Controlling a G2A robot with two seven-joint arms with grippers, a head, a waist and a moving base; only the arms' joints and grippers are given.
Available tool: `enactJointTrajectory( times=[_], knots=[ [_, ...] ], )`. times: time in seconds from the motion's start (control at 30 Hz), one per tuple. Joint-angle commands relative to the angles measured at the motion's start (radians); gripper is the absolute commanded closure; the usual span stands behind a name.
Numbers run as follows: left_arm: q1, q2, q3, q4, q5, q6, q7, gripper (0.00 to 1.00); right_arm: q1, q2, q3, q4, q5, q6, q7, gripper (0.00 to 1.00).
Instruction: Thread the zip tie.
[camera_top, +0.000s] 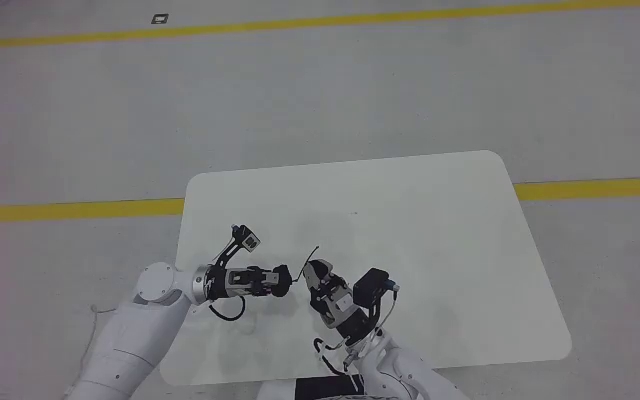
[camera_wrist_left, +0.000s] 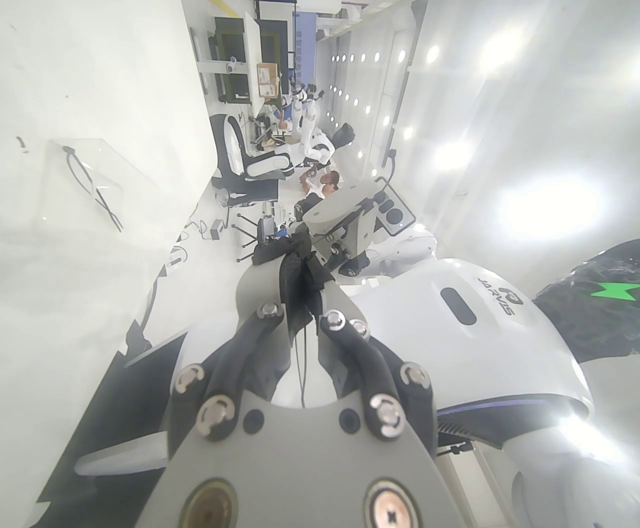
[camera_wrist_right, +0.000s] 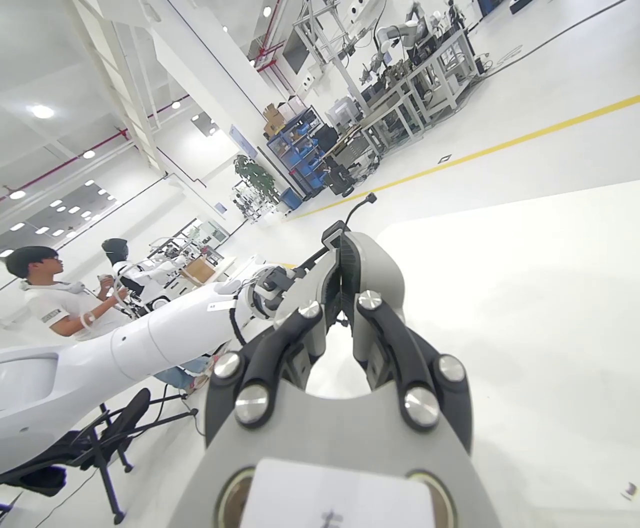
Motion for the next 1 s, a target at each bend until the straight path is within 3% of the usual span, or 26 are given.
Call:
enactJointTrajectory(
  times=[0.0,0.97],
  knots=[
    [0.0,0.0,0.0,0.0,0.0,0.0,0.0,1.0,0.004,0.002,-0.004,0.003,0.003,0.003,-0.002,1.0],
    [0.0,0.0,0.0,0.0,0.0,0.0,0.0,1.0,0.035,0.023,-0.042,0.023,0.029,0.041,-0.037,1.0]
  ],
)
